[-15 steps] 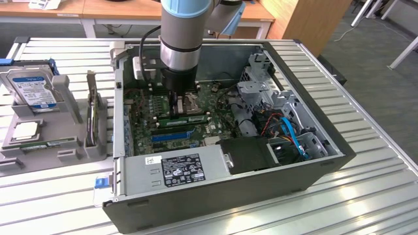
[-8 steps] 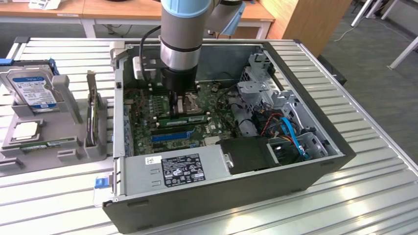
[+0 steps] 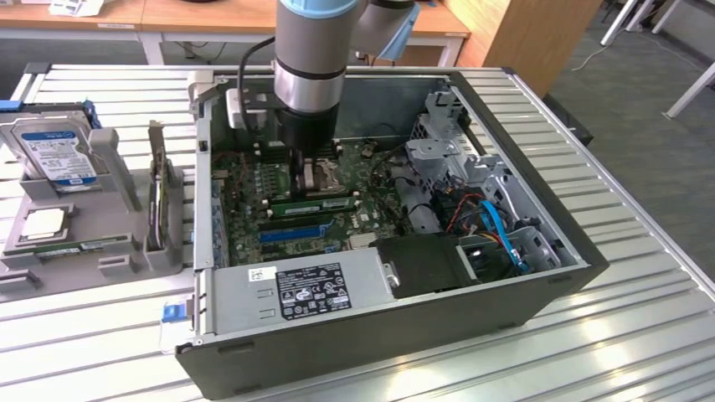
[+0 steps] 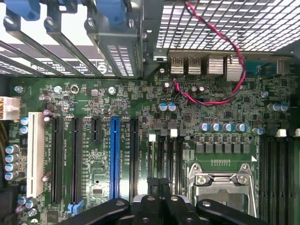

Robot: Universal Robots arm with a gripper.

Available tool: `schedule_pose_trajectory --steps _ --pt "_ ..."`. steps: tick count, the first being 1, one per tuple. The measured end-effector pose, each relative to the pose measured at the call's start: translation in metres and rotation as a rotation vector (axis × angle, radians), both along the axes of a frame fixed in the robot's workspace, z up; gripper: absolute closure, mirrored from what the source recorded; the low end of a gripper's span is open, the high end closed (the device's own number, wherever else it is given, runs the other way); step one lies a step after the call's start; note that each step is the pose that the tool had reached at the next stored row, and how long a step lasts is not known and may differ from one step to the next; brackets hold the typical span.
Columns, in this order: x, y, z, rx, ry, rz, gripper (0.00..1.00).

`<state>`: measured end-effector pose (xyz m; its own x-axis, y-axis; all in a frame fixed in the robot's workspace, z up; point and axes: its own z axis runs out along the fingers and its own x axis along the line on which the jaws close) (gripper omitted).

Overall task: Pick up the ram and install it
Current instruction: 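Press down the ram until it locks into place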

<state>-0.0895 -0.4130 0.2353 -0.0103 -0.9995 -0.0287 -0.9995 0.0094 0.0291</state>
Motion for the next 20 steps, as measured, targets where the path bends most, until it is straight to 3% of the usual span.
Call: schedule_pose_trajectory --steps 20 --pt "0.000 0.0000 0.0325 0.0000 0.0000 0.000 0.90"
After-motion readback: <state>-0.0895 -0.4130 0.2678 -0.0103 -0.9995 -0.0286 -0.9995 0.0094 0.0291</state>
